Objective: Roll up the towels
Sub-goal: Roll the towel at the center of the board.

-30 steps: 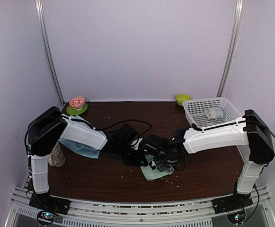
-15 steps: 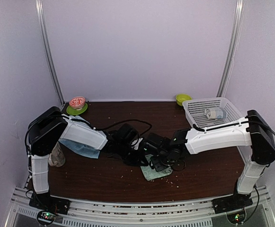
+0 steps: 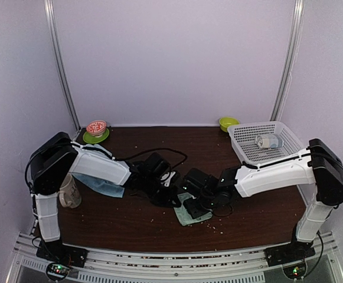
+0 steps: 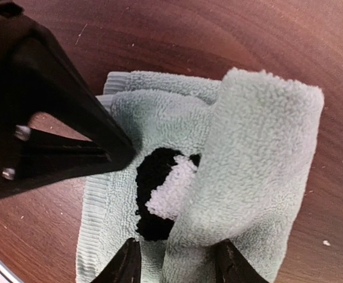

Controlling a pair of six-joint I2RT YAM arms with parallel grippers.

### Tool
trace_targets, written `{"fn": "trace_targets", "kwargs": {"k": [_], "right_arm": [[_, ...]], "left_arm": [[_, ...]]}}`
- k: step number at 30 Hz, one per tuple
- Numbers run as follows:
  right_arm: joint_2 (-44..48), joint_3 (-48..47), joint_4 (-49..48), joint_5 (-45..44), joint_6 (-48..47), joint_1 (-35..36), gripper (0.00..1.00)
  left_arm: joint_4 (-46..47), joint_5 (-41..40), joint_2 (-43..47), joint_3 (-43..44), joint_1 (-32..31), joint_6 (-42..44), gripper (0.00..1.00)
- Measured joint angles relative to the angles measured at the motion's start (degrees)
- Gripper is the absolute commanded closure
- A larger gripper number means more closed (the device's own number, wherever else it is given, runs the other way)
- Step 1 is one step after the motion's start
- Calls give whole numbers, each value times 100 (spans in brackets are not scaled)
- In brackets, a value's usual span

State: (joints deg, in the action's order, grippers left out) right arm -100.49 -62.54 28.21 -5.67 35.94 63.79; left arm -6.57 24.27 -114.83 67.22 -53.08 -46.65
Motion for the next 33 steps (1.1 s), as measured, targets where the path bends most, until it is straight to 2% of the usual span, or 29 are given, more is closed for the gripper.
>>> {"fn": "trace_targets", "kwargs": {"k": [7, 14, 23, 33], "right_arm": [[146, 487, -708, 382, -15, -116, 48], [476, 1095, -1519, 763, -120, -256, 45], [656, 1467, -2061, 979, -151, -378, 44], [664, 1493, -2129, 1001, -151, -380, 44]], "left_arm": [[-461, -129, 535, -177, 98, 136, 100], [-208, -44, 885, -155, 101, 111, 100], [807, 437, 358, 125, 87, -280, 100], [826, 492, -114, 859, 85, -256, 100]]}}
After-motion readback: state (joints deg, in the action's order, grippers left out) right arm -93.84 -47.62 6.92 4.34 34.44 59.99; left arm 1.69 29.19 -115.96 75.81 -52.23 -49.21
